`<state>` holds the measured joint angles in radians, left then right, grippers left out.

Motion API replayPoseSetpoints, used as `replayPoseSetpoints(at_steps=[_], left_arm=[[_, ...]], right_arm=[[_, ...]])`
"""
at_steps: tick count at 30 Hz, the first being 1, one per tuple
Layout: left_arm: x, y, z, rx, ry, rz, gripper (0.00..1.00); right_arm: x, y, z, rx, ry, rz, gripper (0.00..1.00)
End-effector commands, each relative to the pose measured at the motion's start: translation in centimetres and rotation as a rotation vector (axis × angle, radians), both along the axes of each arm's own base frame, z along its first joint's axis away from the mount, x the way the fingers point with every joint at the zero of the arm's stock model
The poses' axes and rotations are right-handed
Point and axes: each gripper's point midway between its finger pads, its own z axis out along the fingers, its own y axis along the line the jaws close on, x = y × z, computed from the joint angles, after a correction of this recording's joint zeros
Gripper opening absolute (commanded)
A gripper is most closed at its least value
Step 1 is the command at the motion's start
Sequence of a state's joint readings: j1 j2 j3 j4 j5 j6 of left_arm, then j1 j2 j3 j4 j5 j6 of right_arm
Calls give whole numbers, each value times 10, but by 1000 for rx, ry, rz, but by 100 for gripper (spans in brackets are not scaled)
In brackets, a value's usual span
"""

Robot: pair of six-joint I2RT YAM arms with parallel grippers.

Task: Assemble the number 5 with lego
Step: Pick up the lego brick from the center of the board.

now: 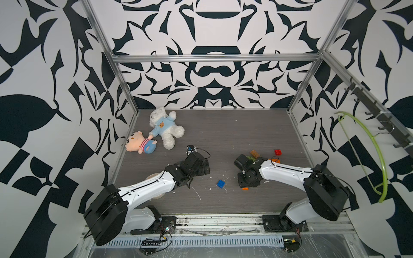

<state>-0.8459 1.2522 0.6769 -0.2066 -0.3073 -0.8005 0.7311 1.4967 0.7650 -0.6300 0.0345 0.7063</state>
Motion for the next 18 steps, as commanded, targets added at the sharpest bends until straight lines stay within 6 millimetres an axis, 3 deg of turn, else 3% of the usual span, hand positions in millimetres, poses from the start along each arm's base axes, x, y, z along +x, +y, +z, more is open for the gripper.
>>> replayPoseSetpoints(at_steps=[1,12,18], left_arm=[[1,3,1,23,0,17,99],[3,9,3,10,-2,71,99],[1,35,6,39,-6,182,99]], right_arm=[[1,-2,5,-18,-21,20,34],[16,19,40,22,-82,220,34],[34,47,67,59,-128,437,35]])
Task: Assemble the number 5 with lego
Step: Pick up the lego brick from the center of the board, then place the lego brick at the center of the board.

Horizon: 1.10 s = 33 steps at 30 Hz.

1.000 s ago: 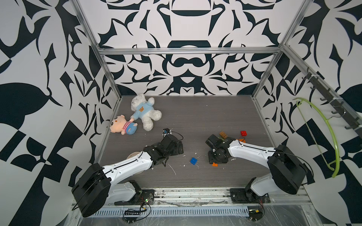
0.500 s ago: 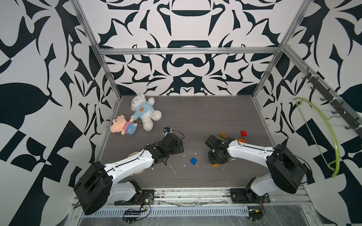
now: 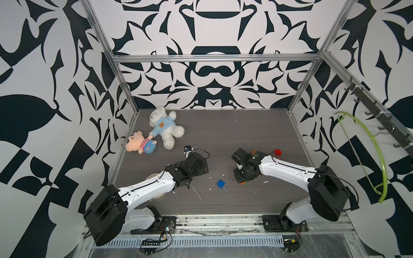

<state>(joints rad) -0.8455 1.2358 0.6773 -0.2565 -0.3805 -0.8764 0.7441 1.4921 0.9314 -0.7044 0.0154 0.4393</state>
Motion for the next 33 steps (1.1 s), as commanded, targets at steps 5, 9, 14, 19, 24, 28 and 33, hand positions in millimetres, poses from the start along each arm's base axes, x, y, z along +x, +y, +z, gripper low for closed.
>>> replayPoseSetpoints(at_steps=[5,9,14,19,24,28,33], left_arm=[[-4,51,12,-35,10,200,99],[-12,73,18,-98,-12,262,99],[-28,104,29,-100,-66,334,99],[-39,122,36,-127,-118,365,99],[-47,133,42,-133,-151,378,99],[-50,137,43,-121,-161,366,99],[-51,137,43,-103,-154,352,99]], right_arm=[[27,51,36,74,-82,394,36],[34,80,35,131,-88,561,36],[33,99,22,84,-35,788,36],[40,112,9,37,-28,992,37],[27,120,13,95,-14,1231,37],[19,121,9,125,-16,1387,37],[24,116,-3,68,32,1446,36]])
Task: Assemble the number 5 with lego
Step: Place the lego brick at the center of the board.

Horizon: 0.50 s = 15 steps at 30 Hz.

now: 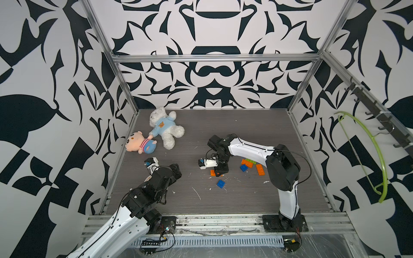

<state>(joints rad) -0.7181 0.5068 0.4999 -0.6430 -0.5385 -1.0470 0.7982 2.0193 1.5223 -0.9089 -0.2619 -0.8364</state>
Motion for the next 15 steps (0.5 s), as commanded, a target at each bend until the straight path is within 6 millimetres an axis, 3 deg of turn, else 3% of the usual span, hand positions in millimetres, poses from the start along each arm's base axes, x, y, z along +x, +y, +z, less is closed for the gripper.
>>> replayPoseSetpoints(at_steps=[1,11,15], left_arm=[[-3,7,-7,55,23,2,99],[8,-2,-6,82,22,-18,99],[9,-5,-8,100,44,-30,99]], right_arm=[[-2,-5,3,-15,-7,106,36],[26,-5,-20,-71,-131,70,38],[26,-7,-24,-79,-131,41,40]])
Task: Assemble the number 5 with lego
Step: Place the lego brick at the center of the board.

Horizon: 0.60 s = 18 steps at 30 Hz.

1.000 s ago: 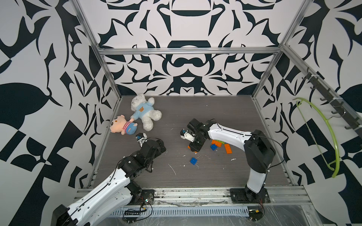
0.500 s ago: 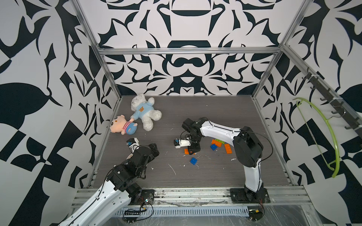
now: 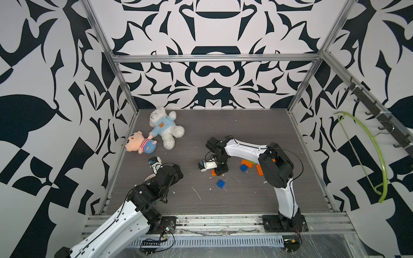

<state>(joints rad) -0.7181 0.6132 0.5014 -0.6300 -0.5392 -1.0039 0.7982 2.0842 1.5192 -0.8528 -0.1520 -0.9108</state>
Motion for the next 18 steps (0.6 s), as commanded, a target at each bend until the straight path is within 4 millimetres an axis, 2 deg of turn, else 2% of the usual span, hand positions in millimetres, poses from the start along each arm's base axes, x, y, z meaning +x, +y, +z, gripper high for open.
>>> replayPoseSetpoints(at_steps=[1,3,8,12,18], left_arm=[[6,-2,9,10,-18,-4,99],[6,-3,7,13,-13,-6,99],[7,-3,6,11,-16,-5,99],[7,-4,6,9,-19,-6,99],[7,-6,6,9,-15,-18,99]], right_arm=[[9,1,3,0,-54,-39,40],[11,0,0,-7,-58,-69,41],[0,-4,-1,-11,-15,-73,46],[3,-5,-1,-10,-36,-97,50],[4,0,12,34,-46,-137,59]])
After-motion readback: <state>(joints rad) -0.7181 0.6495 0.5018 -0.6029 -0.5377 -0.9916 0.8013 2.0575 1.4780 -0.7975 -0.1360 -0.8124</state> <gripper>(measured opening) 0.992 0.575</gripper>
